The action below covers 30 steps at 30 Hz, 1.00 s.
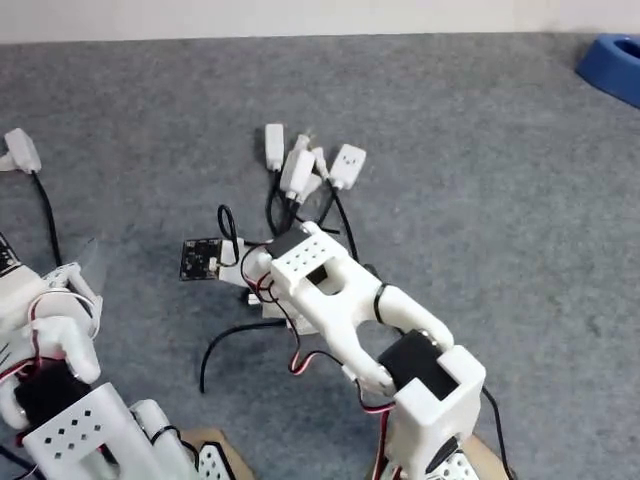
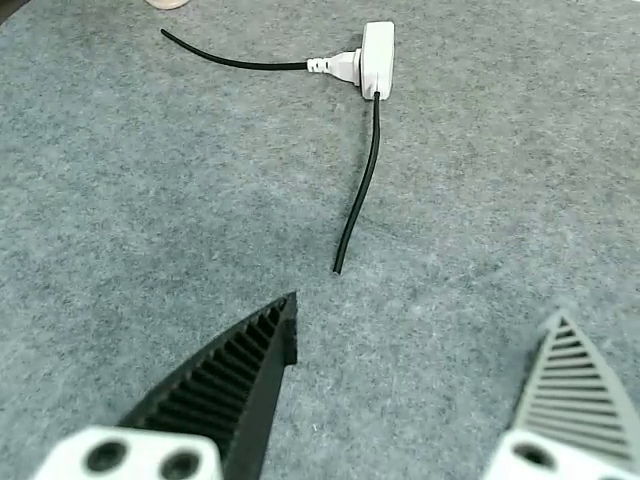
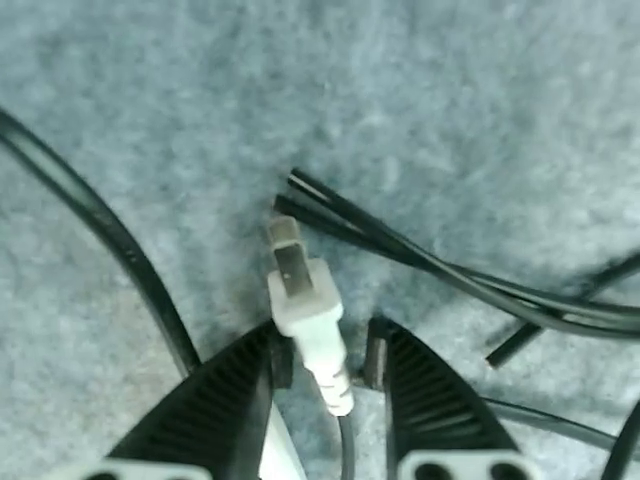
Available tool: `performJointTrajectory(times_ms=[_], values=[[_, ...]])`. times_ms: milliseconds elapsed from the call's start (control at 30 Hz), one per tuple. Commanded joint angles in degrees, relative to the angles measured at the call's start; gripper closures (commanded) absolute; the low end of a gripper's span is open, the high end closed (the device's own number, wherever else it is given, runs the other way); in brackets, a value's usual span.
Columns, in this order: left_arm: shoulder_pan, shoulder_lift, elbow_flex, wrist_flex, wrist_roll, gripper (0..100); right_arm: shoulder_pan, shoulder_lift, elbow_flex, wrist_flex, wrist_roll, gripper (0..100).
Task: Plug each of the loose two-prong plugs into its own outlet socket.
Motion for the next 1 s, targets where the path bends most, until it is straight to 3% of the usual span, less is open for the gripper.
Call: performJointTrajectory(times_ms=[0,167,300,467,567,733,967], values=[[0.9,-0.6,-2.2,0.4,0.4,64,-0.5,0.2,-2.0,-1.1,0.5,95.4],[1.0,-0.6,-2.1,0.4,0.4,64,0.4,0.0,-3.2,-0.7,-0.2,99.3],[5.1,-0.1,-1.3,0.4,0.3,64,4.1,-3.5,-7.7,-0.4,-9.5,99.3],[12.1,0.0,1.1,-0.1,-0.1,64,8.8,-10.2,-17.8,9.5,-10.6,99.3],[17.3,0.0,1.6,0.4,-2.2,64,12.0,-12.4,-28.7,20.2,-10.0,99.3],[24.0,0.0,3.6,0.4,-2.3,64,14.5,-12.9,-49.7,48.9,-1.7,99.3],[24.7,0.0,3.5,1.9,-2.3,64,28.1,-11.7,-28.4,47.9,-2.5,99.3]])
